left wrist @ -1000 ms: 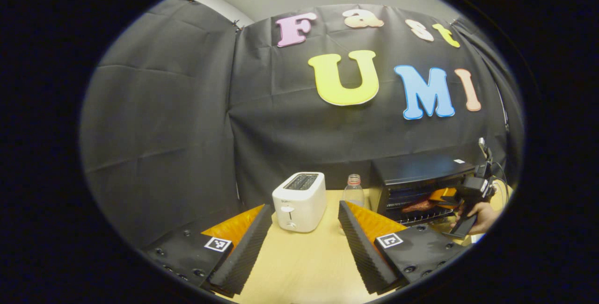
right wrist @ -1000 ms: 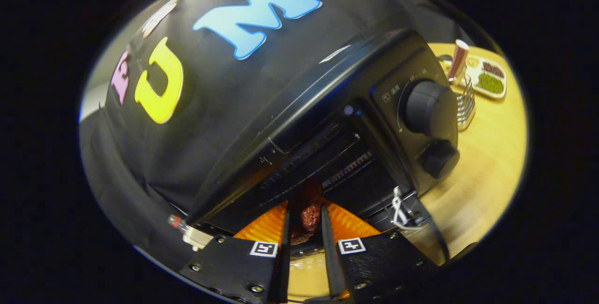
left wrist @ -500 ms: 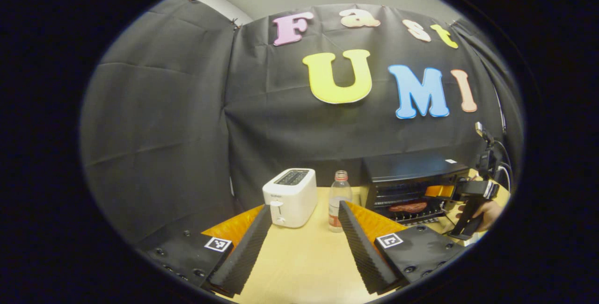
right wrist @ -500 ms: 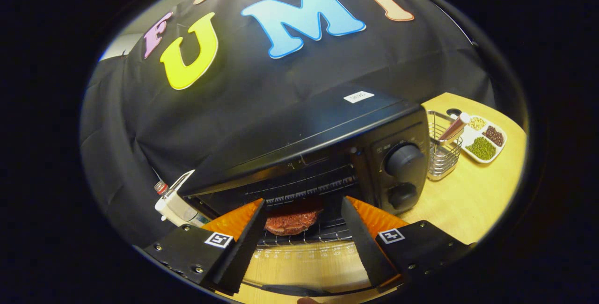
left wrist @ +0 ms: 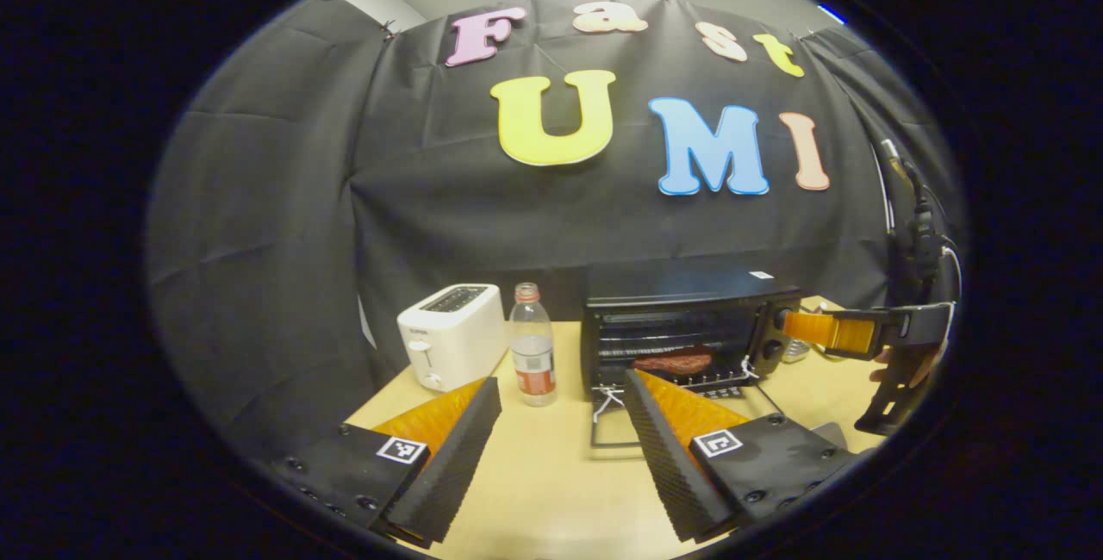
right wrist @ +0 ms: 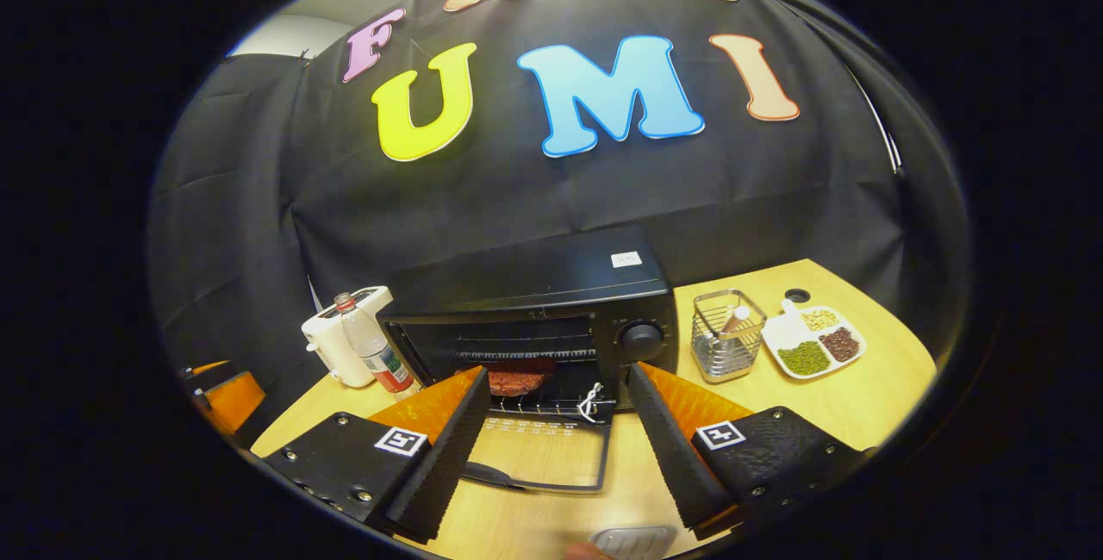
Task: Open the electric oven with the left hand, put the food in, and close the electric oven.
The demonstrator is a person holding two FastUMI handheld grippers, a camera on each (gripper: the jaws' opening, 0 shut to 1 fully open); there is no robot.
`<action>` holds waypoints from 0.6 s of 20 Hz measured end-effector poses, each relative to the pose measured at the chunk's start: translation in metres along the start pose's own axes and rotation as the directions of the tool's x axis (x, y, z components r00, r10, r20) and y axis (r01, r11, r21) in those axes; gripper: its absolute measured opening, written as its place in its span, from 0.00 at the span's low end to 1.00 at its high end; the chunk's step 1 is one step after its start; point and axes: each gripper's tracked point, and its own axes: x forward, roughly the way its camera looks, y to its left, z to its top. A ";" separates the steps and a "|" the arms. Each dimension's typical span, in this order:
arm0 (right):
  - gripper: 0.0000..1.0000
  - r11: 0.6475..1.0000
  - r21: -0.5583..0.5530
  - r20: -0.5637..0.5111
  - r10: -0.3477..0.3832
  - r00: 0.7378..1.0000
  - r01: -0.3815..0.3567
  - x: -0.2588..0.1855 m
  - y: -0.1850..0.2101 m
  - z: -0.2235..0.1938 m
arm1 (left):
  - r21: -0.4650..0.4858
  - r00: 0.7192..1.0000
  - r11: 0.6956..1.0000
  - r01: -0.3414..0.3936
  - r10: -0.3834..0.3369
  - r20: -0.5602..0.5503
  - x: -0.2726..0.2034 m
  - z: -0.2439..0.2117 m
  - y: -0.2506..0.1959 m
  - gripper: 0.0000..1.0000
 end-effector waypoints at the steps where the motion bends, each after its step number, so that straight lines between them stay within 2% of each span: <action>1: 0.98 1.000 -0.015 0.008 -0.005 1.000 0.005 -0.010 -0.005 0.003 | -0.006 1.000 1.000 0.018 -0.018 -0.023 0.001 -0.007 -0.011 1.00; 2: 0.98 0.999 -0.033 0.018 -0.010 1.000 0.010 -0.021 -0.011 0.006 | -0.014 0.998 0.999 0.036 -0.037 -0.045 0.002 -0.013 -0.022 0.97; 3: 0.98 0.999 -0.050 0.026 -0.018 1.000 0.020 -0.031 -0.016 0.009 | -0.021 0.996 0.998 0.054 -0.055 -0.063 0.003 -0.017 -0.032 1.00; 4: 0.98 0.997 -0.065 0.035 -0.025 0.999 0.027 -0.042 -0.021 0.011 | -0.024 0.994 0.997 0.072 -0.073 -0.081 0.004 -0.022 -0.042 0.97; 6: 0.98 0.995 -0.092 0.056 -0.043 0.998 0.048 -0.060 -0.031 0.016 | -0.019 0.988 0.994 0.104 -0.106 -0.113 0.007 -0.033 -0.059 1.00; 8: 0.98 0.992 -0.112 0.069 -0.054 0.996 0.061 -0.077 -0.039 0.020 | -0.019 0.976 0.990 0.142 -0.144 -0.165 0.011 -0.050 -0.079 0.97; 12: 0.98 0.985 -0.133 0.086 -0.099 0.991 0.110 -0.107 -0.058 0.022 | -0.056 0.944 0.980 0.192 -0.200 -0.263 0.025 -0.085 -0.110 1.00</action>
